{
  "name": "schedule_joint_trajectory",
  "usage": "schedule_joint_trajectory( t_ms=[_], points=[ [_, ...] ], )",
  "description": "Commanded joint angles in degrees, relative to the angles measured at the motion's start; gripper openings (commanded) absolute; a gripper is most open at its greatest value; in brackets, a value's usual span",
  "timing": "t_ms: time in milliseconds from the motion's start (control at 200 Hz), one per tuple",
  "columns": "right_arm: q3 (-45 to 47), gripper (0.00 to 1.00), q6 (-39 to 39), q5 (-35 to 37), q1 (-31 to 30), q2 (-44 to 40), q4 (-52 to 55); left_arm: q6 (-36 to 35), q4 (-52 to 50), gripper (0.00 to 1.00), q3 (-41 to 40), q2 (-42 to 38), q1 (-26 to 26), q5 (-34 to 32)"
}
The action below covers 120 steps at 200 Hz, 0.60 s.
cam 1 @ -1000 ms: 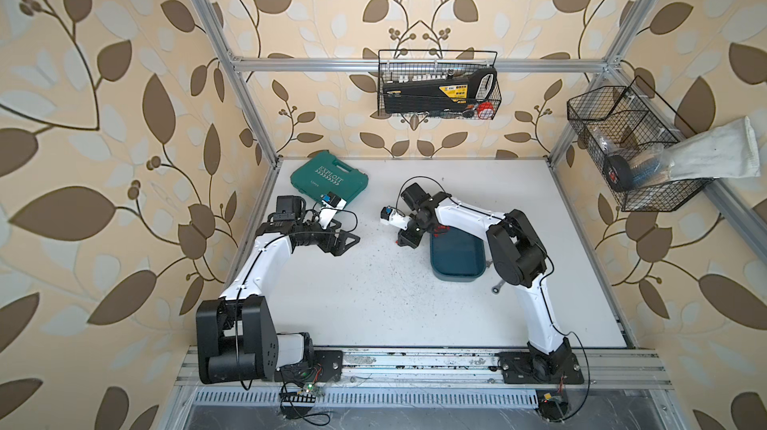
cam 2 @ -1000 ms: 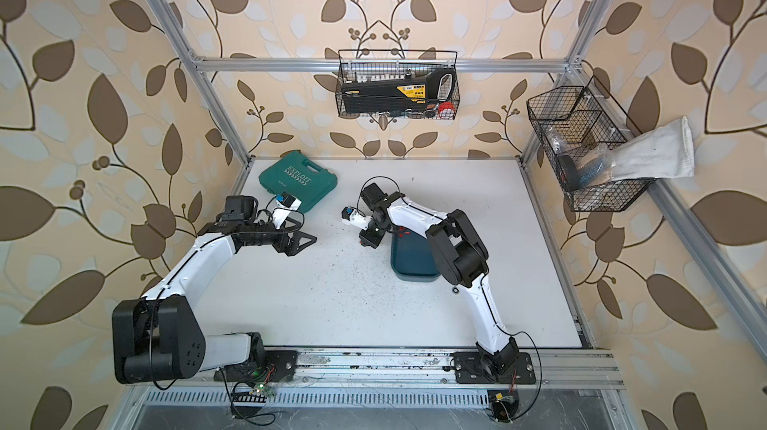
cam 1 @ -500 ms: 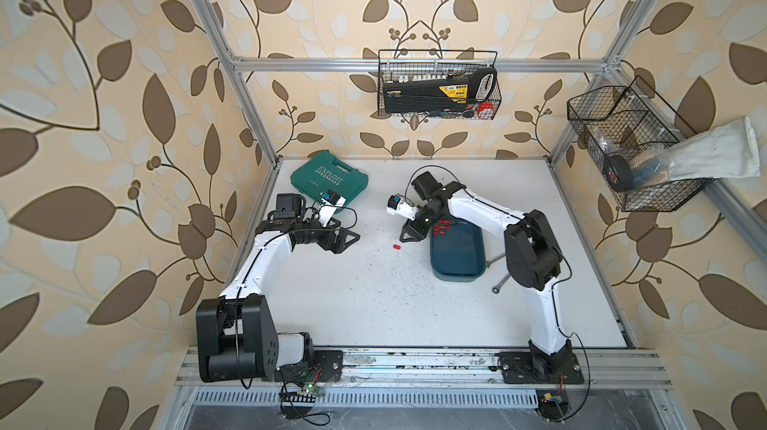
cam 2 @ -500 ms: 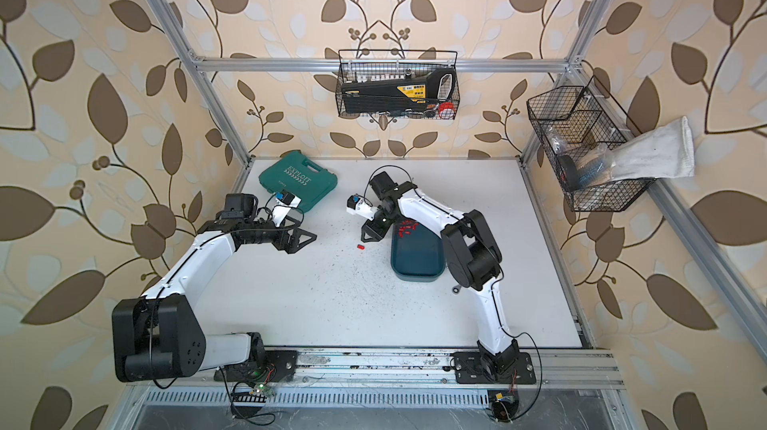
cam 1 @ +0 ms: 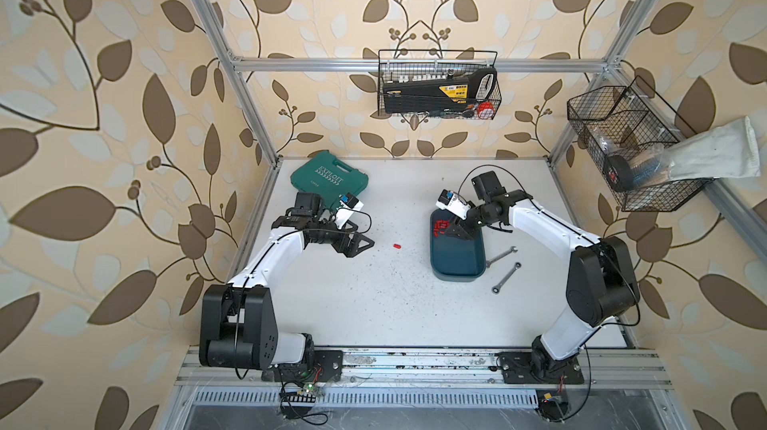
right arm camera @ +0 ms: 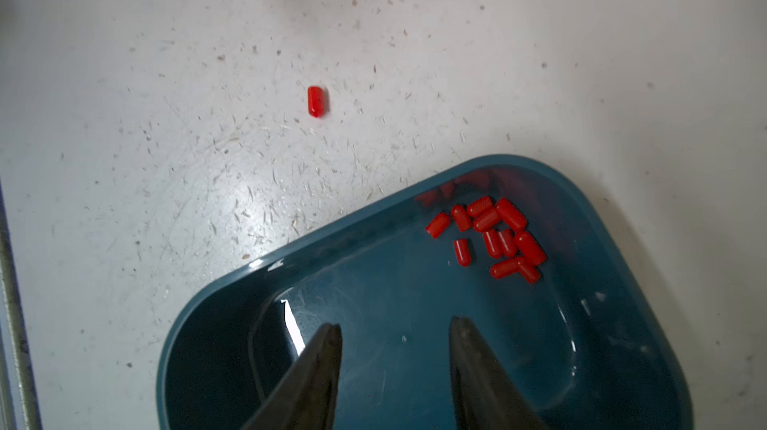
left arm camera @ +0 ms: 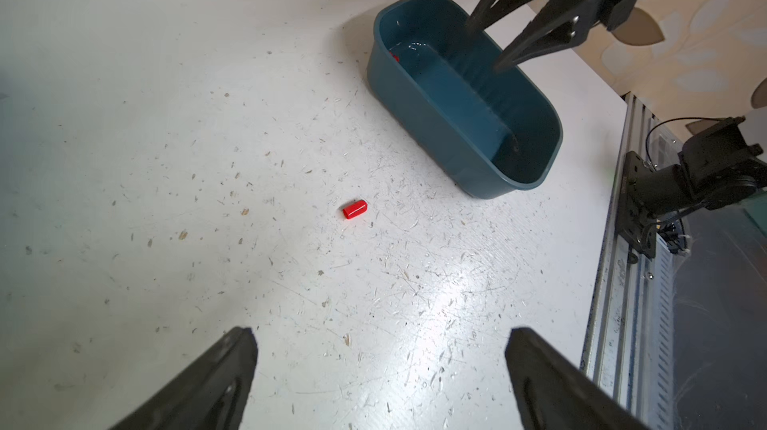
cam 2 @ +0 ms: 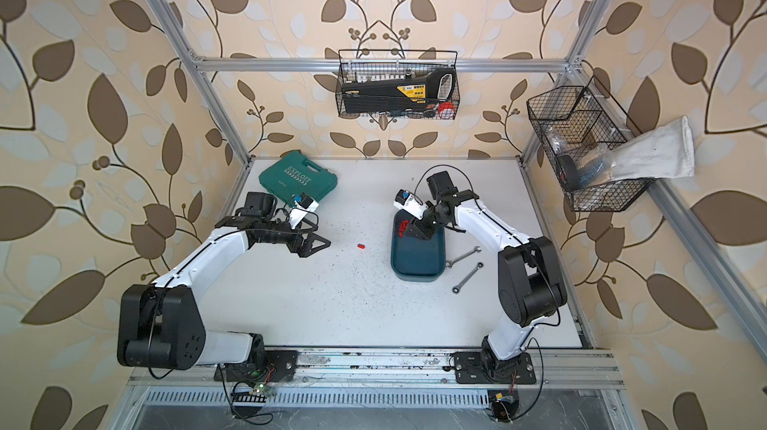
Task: Take the screw protection sleeves out of the storage box
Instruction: Pick up the screw protection sleeve from the storage box.
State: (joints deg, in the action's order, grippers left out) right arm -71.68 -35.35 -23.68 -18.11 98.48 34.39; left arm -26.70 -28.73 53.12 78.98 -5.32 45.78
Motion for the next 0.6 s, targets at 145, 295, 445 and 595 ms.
schedule_joint_trajectory(
  t_ms=[145, 295, 445, 595],
  points=[
    [-2.30, 0.43, -5.01, 6.41, -1.04, 8.17, -1.97, 0.11, 0.29, 0.99, 0.72, -0.72, -0.13, 2.73],
    [-3.89, 0.40, -5.67, 9.03, -1.27, 12.09, -2.16, 0.18, 1.51, 0.99, 0.74, -1.23, -0.66, 3.93],
    [-5.13, 0.39, -6.04, 10.48, -1.43, 14.76, -2.20, -4.61, 2.50, 0.99, 1.74, 0.01, -4.18, 5.88],
    [-4.77, 0.39, -6.83, 12.46, -1.60, 16.10, -3.53, -11.16, 0.85, 0.99, 6.17, 4.67, -8.72, 6.82]
  ],
)
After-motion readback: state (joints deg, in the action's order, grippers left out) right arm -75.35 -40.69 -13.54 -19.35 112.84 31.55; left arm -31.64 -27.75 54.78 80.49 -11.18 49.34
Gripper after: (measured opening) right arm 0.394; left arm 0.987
